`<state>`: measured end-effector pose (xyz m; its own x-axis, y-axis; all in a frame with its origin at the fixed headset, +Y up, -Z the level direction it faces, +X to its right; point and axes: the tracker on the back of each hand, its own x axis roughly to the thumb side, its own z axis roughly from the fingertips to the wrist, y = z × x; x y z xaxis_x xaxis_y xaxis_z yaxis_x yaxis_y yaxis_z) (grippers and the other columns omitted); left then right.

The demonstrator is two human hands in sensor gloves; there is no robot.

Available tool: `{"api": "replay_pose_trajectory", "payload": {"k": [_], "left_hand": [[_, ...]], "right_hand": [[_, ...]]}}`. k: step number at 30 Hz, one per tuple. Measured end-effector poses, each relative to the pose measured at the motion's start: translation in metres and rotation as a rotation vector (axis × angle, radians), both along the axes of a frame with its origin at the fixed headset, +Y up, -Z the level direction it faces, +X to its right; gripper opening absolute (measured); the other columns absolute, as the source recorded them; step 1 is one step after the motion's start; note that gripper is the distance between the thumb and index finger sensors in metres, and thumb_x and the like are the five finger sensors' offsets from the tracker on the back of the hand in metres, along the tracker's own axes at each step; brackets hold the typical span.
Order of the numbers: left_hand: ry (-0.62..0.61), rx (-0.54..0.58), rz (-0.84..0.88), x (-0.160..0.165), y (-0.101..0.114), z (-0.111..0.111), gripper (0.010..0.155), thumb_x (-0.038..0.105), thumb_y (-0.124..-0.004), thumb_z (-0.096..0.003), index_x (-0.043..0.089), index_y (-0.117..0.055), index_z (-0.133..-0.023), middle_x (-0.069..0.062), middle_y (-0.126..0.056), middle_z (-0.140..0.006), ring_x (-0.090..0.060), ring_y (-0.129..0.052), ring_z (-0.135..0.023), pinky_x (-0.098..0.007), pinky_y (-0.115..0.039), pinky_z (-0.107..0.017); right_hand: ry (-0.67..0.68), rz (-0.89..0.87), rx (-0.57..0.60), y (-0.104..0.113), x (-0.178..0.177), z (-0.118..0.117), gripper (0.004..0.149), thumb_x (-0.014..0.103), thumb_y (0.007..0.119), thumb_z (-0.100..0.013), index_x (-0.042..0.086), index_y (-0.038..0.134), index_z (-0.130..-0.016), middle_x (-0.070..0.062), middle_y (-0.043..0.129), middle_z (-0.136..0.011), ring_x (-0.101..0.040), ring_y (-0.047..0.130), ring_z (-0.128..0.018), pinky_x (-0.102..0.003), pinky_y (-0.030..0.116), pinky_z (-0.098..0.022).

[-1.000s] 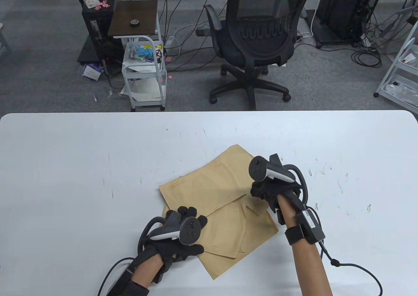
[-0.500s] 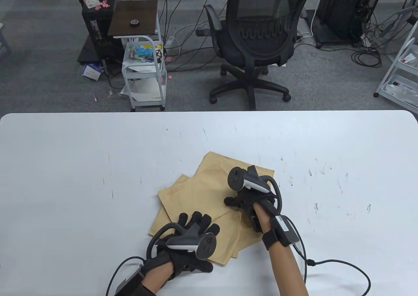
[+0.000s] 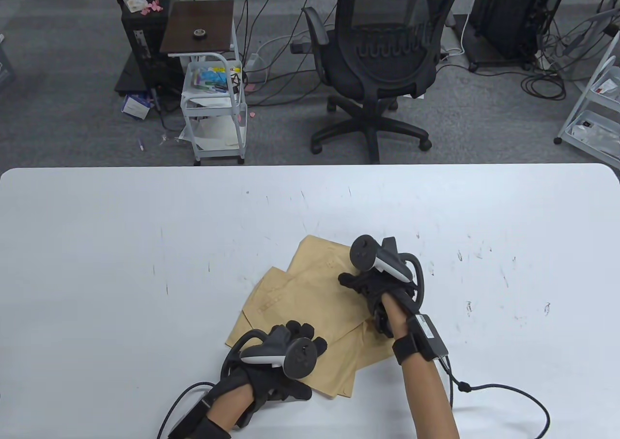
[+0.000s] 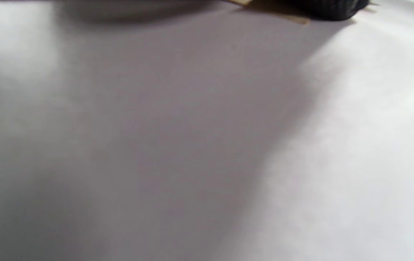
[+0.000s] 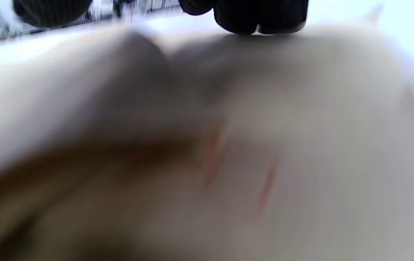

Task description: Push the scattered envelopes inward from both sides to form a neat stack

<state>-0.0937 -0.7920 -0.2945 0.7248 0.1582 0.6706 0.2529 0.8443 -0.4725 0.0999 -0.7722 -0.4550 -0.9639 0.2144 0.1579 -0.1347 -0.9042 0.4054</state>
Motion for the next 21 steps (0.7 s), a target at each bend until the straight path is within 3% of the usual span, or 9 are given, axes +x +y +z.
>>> {"api": "replay_pose_trajectory", "payload": {"k": [2,4,5,7,10,13,14,17,21], "left_hand": [[-0.008,-0.018,0.017,0.0,0.0,0.001,0.091,0.052,-0.066,-0.0449,0.025,-0.006,-0.108,-0.017,-0.001,-0.114,-0.047,-0.006,-0.105,-0.064,-0.021,-0.078],[-0.012,-0.034,0.027,0.001,0.0,0.001,0.09,0.05,-0.067,-0.0458,0.025,-0.007,-0.108,-0.018,-0.002,-0.113,-0.047,-0.005,-0.104,-0.063,-0.02,-0.078],[-0.016,-0.035,0.027,0.002,0.0,0.001,0.09,0.049,-0.067,-0.0461,0.025,-0.007,-0.108,-0.018,-0.002,-0.113,-0.046,-0.005,-0.104,-0.062,-0.02,-0.078],[-0.016,-0.035,0.021,0.002,0.001,0.002,0.089,0.049,-0.067,-0.0464,0.025,-0.008,-0.108,-0.017,-0.001,-0.114,-0.046,-0.005,-0.104,-0.062,-0.02,-0.078],[-0.029,-0.014,0.032,0.003,0.001,0.002,0.089,0.051,-0.067,-0.0464,0.026,-0.007,-0.108,-0.016,-0.002,-0.114,-0.045,-0.006,-0.105,-0.061,-0.021,-0.079],[-0.037,-0.012,0.069,0.003,0.001,0.001,0.09,0.048,-0.069,-0.0464,0.025,-0.008,-0.108,-0.012,-0.004,-0.114,-0.041,-0.008,-0.106,-0.058,-0.023,-0.08],[-0.046,-0.018,0.095,0.004,0.0,0.001,0.089,0.047,-0.07,-0.0465,0.025,-0.009,-0.108,-0.012,-0.006,-0.115,-0.041,-0.009,-0.106,-0.057,-0.023,-0.079],[-0.039,-0.016,0.098,0.006,0.001,0.001,0.088,0.047,-0.069,-0.0474,0.027,-0.008,-0.108,-0.011,-0.007,-0.116,-0.039,-0.009,-0.108,-0.056,-0.022,-0.081],[-0.037,0.02,0.163,0.005,0.009,0.002,0.087,0.048,-0.068,-0.0467,0.028,-0.01,-0.108,-0.01,-0.008,-0.116,-0.039,-0.013,-0.108,-0.055,-0.026,-0.081]], "right_hand": [[0.059,0.033,0.064,0.003,-0.013,0.005,0.088,0.055,0.064,-0.045,0.003,0.034,-0.109,-0.027,0.037,-0.113,-0.055,0.036,-0.097,-0.074,0.036,-0.066],[0.149,0.03,0.098,0.015,-0.018,0.007,0.083,0.056,0.063,-0.046,0.005,0.043,-0.108,-0.019,0.057,-0.111,-0.05,0.055,-0.095,-0.073,0.041,-0.066],[0.166,-0.022,0.041,0.023,-0.017,0.006,0.08,0.054,0.063,-0.047,0.006,0.047,-0.108,-0.017,0.065,-0.109,-0.047,0.06,-0.096,-0.072,0.043,-0.067],[0.097,-0.048,0.014,0.031,-0.013,0.003,0.083,0.054,0.063,-0.048,0.002,0.042,-0.109,-0.022,0.063,-0.11,-0.049,0.061,-0.096,-0.074,0.042,-0.067],[-0.026,-0.019,0.13,0.032,-0.005,-0.006,0.089,0.053,0.064,-0.047,-0.001,0.033,-0.11,-0.029,0.051,-0.113,-0.055,0.051,-0.097,-0.075,0.039,-0.067],[0.078,-0.033,-0.03,0.011,-0.01,-0.006,0.088,0.051,0.067,-0.047,0.0,0.031,-0.109,-0.023,0.054,-0.109,-0.052,0.048,-0.096,-0.073,0.04,-0.066],[0.115,-0.061,-0.023,0.01,-0.012,-0.002,0.088,0.05,0.067,-0.048,0.004,0.024,-0.109,-0.019,0.046,-0.113,-0.048,0.04,-0.099,-0.072,0.037,-0.067],[0.133,-0.181,0.028,0.017,-0.015,0.001,0.085,0.049,0.068,-0.047,0.003,0.032,-0.109,-0.018,0.062,-0.108,-0.048,0.053,-0.096,-0.068,0.043,-0.067],[0.108,-0.165,0.058,0.03,-0.001,0.0,0.087,0.049,0.068,-0.047,0.002,0.027,-0.109,-0.022,0.056,-0.111,-0.049,0.055,-0.096,-0.068,0.043,-0.069]]}}
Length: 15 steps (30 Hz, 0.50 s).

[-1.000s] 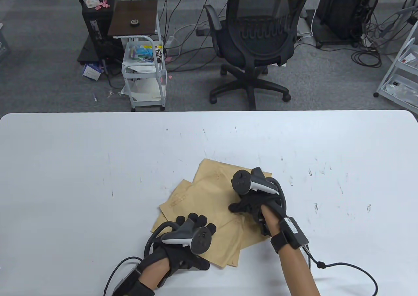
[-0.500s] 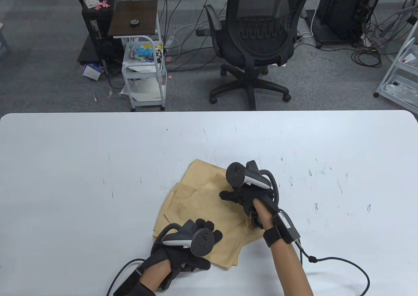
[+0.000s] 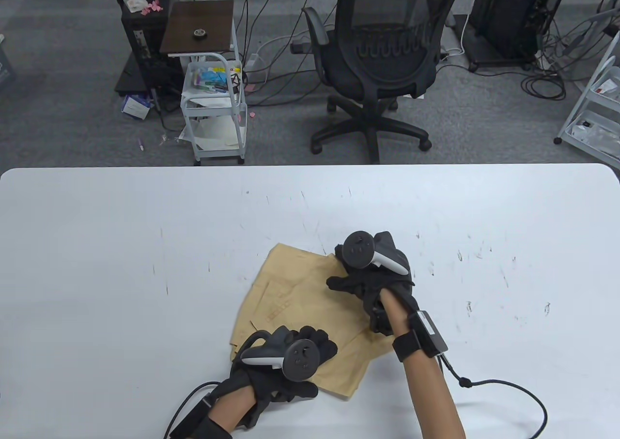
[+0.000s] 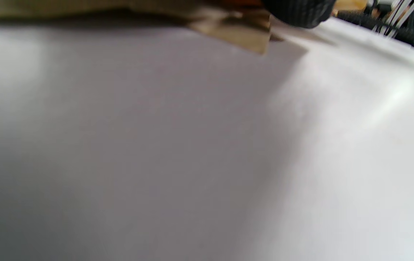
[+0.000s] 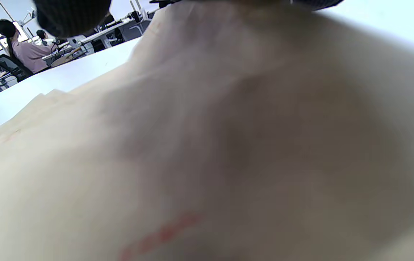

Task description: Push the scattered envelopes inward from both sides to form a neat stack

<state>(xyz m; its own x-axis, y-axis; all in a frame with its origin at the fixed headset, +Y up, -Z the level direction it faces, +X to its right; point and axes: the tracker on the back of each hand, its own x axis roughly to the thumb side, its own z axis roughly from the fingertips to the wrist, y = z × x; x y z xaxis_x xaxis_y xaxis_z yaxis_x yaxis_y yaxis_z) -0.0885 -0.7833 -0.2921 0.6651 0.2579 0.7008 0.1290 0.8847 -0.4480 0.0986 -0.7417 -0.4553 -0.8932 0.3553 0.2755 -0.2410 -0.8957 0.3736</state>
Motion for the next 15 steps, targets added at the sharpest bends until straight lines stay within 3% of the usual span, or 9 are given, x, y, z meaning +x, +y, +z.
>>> {"api": "replay_pose_trajectory", "payload": {"k": [4,8,11,15], "left_hand": [[0.067,-0.015,-0.03,-0.014,0.018,-0.005,0.091,0.052,-0.069,-0.0454,0.027,-0.007,-0.107,-0.015,0.002,-0.112,-0.044,-0.005,-0.105,-0.059,-0.023,-0.079],[0.254,-0.099,-0.32,-0.032,0.011,-0.011,0.105,0.064,-0.063,-0.0433,0.018,0.01,-0.103,-0.029,0.014,-0.106,-0.059,-0.002,-0.101,-0.072,-0.021,-0.076],[0.235,-0.123,-0.318,-0.033,-0.006,-0.014,0.103,0.063,-0.062,-0.0436,0.017,0.007,-0.104,-0.029,0.012,-0.105,-0.059,0.0,-0.098,-0.071,-0.02,-0.075],[0.187,-0.031,-0.211,-0.021,-0.004,-0.015,0.097,0.063,-0.061,-0.0436,0.021,-0.001,-0.107,-0.025,0.003,-0.111,-0.055,-0.006,-0.102,-0.068,-0.023,-0.077]], "right_hand": [[-0.035,0.09,0.013,0.004,0.018,0.003,0.09,0.049,0.068,-0.047,0.0,0.026,-0.109,-0.028,0.049,-0.112,-0.054,0.05,-0.097,-0.071,0.04,-0.068],[-0.032,0.176,-0.06,-0.013,0.027,0.009,0.094,0.051,0.068,-0.046,-0.002,0.022,-0.109,-0.032,0.041,-0.113,-0.058,0.046,-0.096,-0.074,0.037,-0.067],[0.004,0.203,-0.096,-0.022,0.026,0.016,0.095,0.051,0.067,-0.046,-0.003,0.018,-0.108,-0.033,0.034,-0.112,-0.058,0.036,-0.096,-0.071,0.038,-0.068],[0.037,0.096,-0.079,-0.023,0.026,0.024,0.094,0.052,0.063,-0.048,-0.005,0.02,-0.108,-0.035,0.036,-0.112,-0.059,0.035,-0.095,-0.07,0.041,-0.067]]}}
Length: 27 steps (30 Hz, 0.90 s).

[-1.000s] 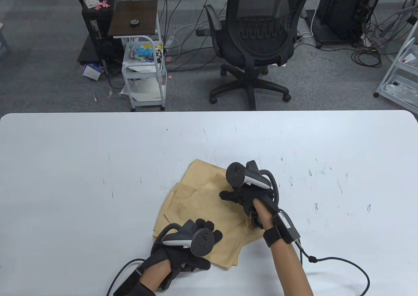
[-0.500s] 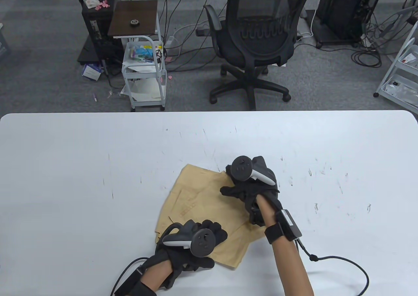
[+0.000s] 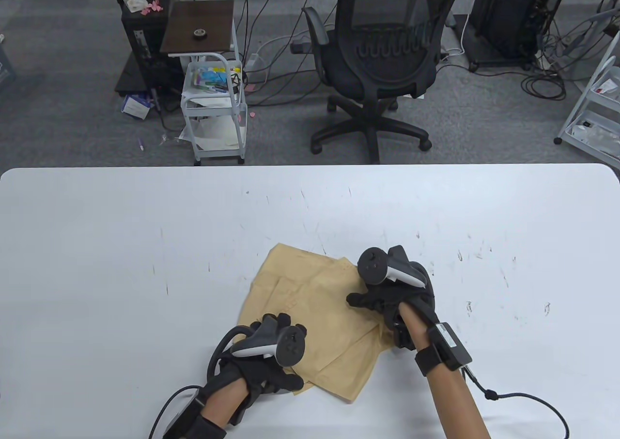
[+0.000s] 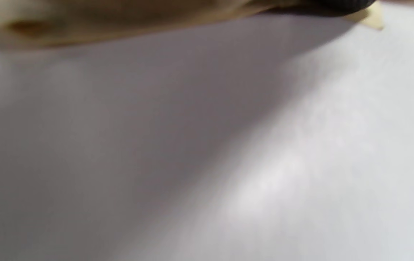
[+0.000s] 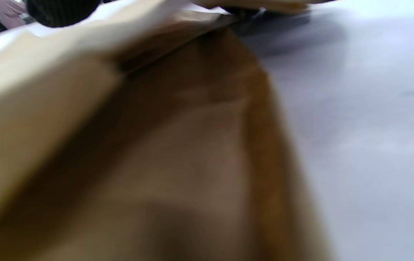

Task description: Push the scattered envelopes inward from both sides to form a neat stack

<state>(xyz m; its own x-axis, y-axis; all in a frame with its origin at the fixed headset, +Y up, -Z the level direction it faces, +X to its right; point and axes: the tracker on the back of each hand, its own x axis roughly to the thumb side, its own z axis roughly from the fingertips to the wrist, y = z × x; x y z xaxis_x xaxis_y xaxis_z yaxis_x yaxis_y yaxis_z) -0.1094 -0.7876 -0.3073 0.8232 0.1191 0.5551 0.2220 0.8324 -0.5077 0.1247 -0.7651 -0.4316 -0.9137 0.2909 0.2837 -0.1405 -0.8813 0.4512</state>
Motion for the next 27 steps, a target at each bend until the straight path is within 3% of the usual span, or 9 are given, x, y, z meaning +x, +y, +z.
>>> {"api": "replay_pose_trajectory", "payload": {"k": [6,9,11,14,17,20,22,25,27], "left_hand": [[-0.04,0.047,0.014,0.004,0.006,0.002,0.094,0.063,-0.06,-0.043,0.025,-0.004,-0.108,-0.019,0.002,-0.112,-0.048,-0.009,-0.105,-0.062,-0.026,-0.079],[0.093,-0.006,-0.037,-0.02,0.023,-0.005,0.094,0.06,-0.059,-0.0452,0.024,0.004,-0.105,-0.021,0.011,-0.108,-0.05,-0.002,-0.103,-0.065,-0.021,-0.079],[0.22,0.041,-0.066,-0.046,0.029,-0.015,0.089,0.053,-0.061,-0.0479,0.024,0.0,-0.106,-0.021,0.007,-0.11,-0.05,-0.005,-0.104,-0.065,-0.023,-0.079],[0.333,0.064,-0.126,-0.078,0.014,-0.032,0.083,0.048,-0.059,-0.0495,0.022,-0.005,-0.107,-0.02,-0.004,-0.113,-0.049,-0.011,-0.105,-0.064,-0.027,-0.079],[0.342,-0.07,-0.036,-0.083,-0.003,-0.034,0.078,0.047,-0.05,-0.0505,0.022,0.0,-0.105,-0.017,0.003,-0.11,-0.043,-0.005,-0.103,-0.058,-0.022,-0.078],[0.346,-0.057,0.025,-0.072,0.0,-0.03,0.079,0.048,-0.051,-0.0503,0.022,0.0,-0.104,-0.017,0.001,-0.111,-0.043,-0.007,-0.104,-0.057,-0.022,-0.078],[0.316,-0.069,0.061,-0.06,0.001,-0.027,0.08,0.048,-0.051,-0.0502,0.021,0.002,-0.104,-0.017,0.002,-0.111,-0.043,-0.007,-0.104,-0.057,-0.023,-0.078],[0.312,-0.088,0.1,-0.057,0.011,-0.025,0.082,0.048,-0.051,-0.0505,0.02,0.005,-0.102,-0.018,0.005,-0.109,-0.045,-0.006,-0.103,-0.058,-0.025,-0.079],[0.342,-0.001,0.12,-0.061,0.022,-0.024,0.081,0.046,-0.052,-0.0506,0.02,0.004,-0.103,-0.018,0.007,-0.109,-0.045,-0.003,-0.103,-0.059,-0.023,-0.078]], "right_hand": [[-0.062,-0.235,-0.055,0.016,0.019,0.004,0.092,0.048,0.065,-0.049,-0.003,0.017,-0.107,-0.033,0.038,-0.112,-0.057,0.039,-0.096,-0.068,0.041,-0.068],[-0.006,-0.09,0.022,0.029,0.038,0.014,0.085,0.038,0.071,-0.05,-0.001,0.025,-0.109,-0.031,0.04,-0.113,-0.056,0.043,-0.096,-0.069,0.043,-0.068],[0.046,0.163,0.034,0.031,0.051,0.028,0.081,0.036,0.075,-0.048,0.002,0.033,-0.11,-0.03,0.039,-0.114,-0.057,0.042,-0.097,-0.07,0.041,-0.068],[0.119,0.448,0.005,0.019,0.057,0.057,0.092,0.044,0.076,-0.046,0.0,0.026,-0.11,-0.033,0.028,-0.115,-0.06,0.035,-0.099,-0.073,0.037,-0.068],[0.181,0.424,-0.008,0.002,0.047,0.076,0.099,0.051,0.071,-0.046,-0.003,0.016,-0.109,-0.037,0.019,-0.113,-0.062,0.029,-0.097,-0.075,0.032,-0.067],[0.19,0.363,-0.036,-0.015,0.033,0.088,0.103,0.055,0.061,-0.046,-0.01,0.008,-0.105,-0.043,0.011,-0.108,-0.067,0.022,-0.093,-0.077,0.028,-0.066],[0.163,0.462,-0.044,-0.014,0.03,0.091,0.102,0.054,0.056,-0.044,-0.009,0.004,-0.104,-0.041,0.007,-0.108,-0.065,0.019,-0.096,-0.076,0.026,-0.068],[0.163,0.398,-0.061,-0.007,0.037,0.088,0.099,0.053,0.061,-0.047,-0.008,0.009,-0.106,-0.04,0.012,-0.11,-0.063,0.024,-0.097,-0.075,0.03,-0.068],[0.14,0.373,-0.122,0.004,0.047,0.083,0.095,0.048,0.067,-0.048,-0.005,0.015,-0.107,-0.038,0.018,-0.112,-0.062,0.029,-0.098,-0.074,0.033,-0.068]]}}
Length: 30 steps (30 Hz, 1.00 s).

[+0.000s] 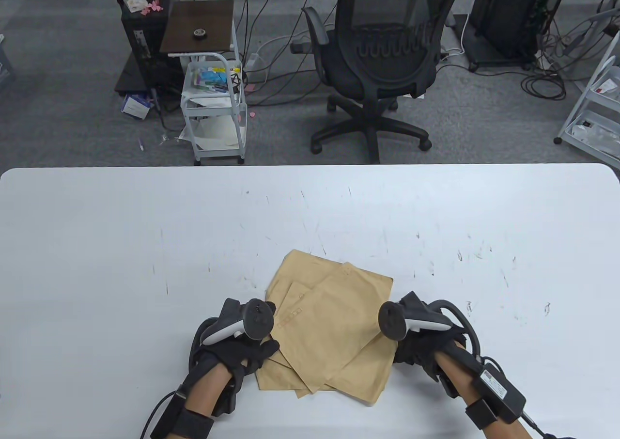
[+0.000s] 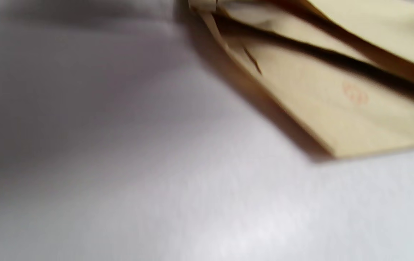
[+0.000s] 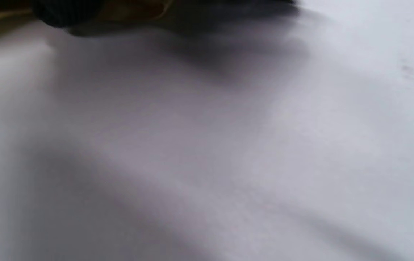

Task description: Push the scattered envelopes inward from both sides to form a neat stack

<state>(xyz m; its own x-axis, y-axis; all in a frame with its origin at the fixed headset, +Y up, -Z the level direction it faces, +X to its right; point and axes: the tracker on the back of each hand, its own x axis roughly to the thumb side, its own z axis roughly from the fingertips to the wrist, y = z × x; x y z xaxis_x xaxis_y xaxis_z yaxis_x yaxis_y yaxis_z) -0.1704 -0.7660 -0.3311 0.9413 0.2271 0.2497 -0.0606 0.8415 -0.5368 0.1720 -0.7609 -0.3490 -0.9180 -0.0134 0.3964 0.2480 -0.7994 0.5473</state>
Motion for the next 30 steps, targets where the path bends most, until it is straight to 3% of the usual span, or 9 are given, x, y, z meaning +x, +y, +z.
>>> {"api": "replay_pose_trajectory", "payload": {"k": [3,6,9,14,18,22,25,27,30], "left_hand": [[-0.018,0.192,-0.04,-0.001,0.02,0.007,0.084,0.048,-0.053,-0.0502,0.019,0.004,-0.103,-0.018,0.008,-0.109,-0.046,-0.001,-0.103,-0.06,-0.022,-0.078],[-0.11,0.195,0.005,0.021,0.024,0.017,0.092,0.056,-0.057,-0.0482,0.017,0.006,-0.103,-0.019,0.01,-0.108,-0.047,0.0,-0.102,-0.062,-0.02,-0.078],[-0.257,0.121,0.025,0.055,0.011,0.031,0.099,0.063,-0.057,-0.0452,0.017,0.008,-0.103,-0.02,0.012,-0.108,-0.049,0.003,-0.102,-0.066,-0.016,-0.077],[-0.421,0.112,-0.152,0.088,-0.012,0.046,0.102,0.067,-0.057,-0.0434,0.017,0.01,-0.103,-0.019,0.014,-0.108,-0.048,0.006,-0.102,-0.068,-0.012,-0.076],[-0.421,0.163,-0.186,0.085,-0.019,0.046,0.091,0.06,-0.057,-0.0459,0.021,0.0,-0.106,-0.016,0.008,-0.111,-0.045,0.001,-0.105,-0.067,-0.014,-0.076],[-0.395,0.121,-0.161,0.078,-0.017,0.041,0.079,0.049,-0.058,-0.0491,0.03,-0.01,-0.109,-0.012,0.002,-0.114,-0.042,-0.003,-0.107,-0.066,-0.015,-0.077],[-0.403,0.102,-0.157,0.078,-0.017,0.041,0.077,0.045,-0.058,-0.0498,0.031,-0.011,-0.109,-0.011,0.0,-0.115,-0.041,-0.005,-0.108,-0.066,-0.016,-0.077],[-0.41,0.091,-0.164,0.08,-0.017,0.042,0.077,0.043,-0.058,-0.0503,0.03,-0.01,-0.109,-0.012,-0.003,-0.115,-0.041,-0.006,-0.108,-0.066,-0.017,-0.077],[-0.408,0.089,-0.169,0.083,-0.018,0.043,0.077,0.042,-0.058,-0.0498,0.029,-0.009,-0.108,-0.012,-0.002,-0.115,-0.041,-0.006,-0.108,-0.066,-0.016,-0.077]], "right_hand": [[-0.083,-0.037,-0.082,0.023,0.017,-0.013,0.081,0.035,0.07,-0.051,-0.002,0.027,-0.11,-0.035,0.031,-0.114,-0.059,0.04,-0.099,-0.072,0.041,-0.069],[-0.231,-0.044,0.055,0.047,0.021,-0.034,0.068,0.023,0.065,-0.054,-0.002,0.037,-0.109,-0.035,0.039,-0.114,-0.059,0.047,-0.098,-0.072,0.043,-0.069],[-0.2,-0.132,0.169,0.054,-0.007,-0.054,0.08,0.038,0.067,-0.052,-0.004,0.032,-0.11,-0.037,0.036,-0.113,-0.06,0.044,-0.097,-0.073,0.042,-0.068],[-0.043,-0.201,0.138,0.028,-0.094,-0.09,0.101,0.053,0.069,-0.045,-0.002,0.014,-0.109,-0.033,0.019,-0.115,-0.059,0.031,-0.1,-0.074,0.033,-0.069],[-0.057,-0.14,0.083,-0.003,-0.139,-0.117,0.104,0.057,0.07,-0.042,-0.002,0.015,-0.108,-0.031,0.027,-0.114,-0.058,0.035,-0.098,-0.074,0.032,-0.067],[0.047,-0.061,0.124,0.002,-0.153,-0.117,0.095,0.054,0.074,-0.042,0.008,0.025,-0.109,-0.017,0.038,-0.114,-0.051,0.046,-0.097,-0.073,0.032,-0.067],[0.083,-0.053,0.026,0.015,-0.144,-0.111,0.088,0.051,0.076,-0.043,0.016,0.031,-0.11,-0.008,0.046,-0.116,-0.051,0.048,-0.099,-0.074,0.031,-0.067],[0.068,-0.153,0.086,0.023,-0.136,-0.11,0.085,0.047,0.078,-0.043,0.015,0.037,-0.11,-0.009,0.056,-0.114,-0.052,0.05,-0.098,-0.075,0.031,-0.066],[0.024,-0.071,0.134,0.022,-0.133,-0.108,0.096,0.05,0.078,-0.042,0.005,0.03,-0.111,-0.023,0.044,-0.117,-0.057,0.03,-0.101,-0.074,0.025,-0.067]]}}
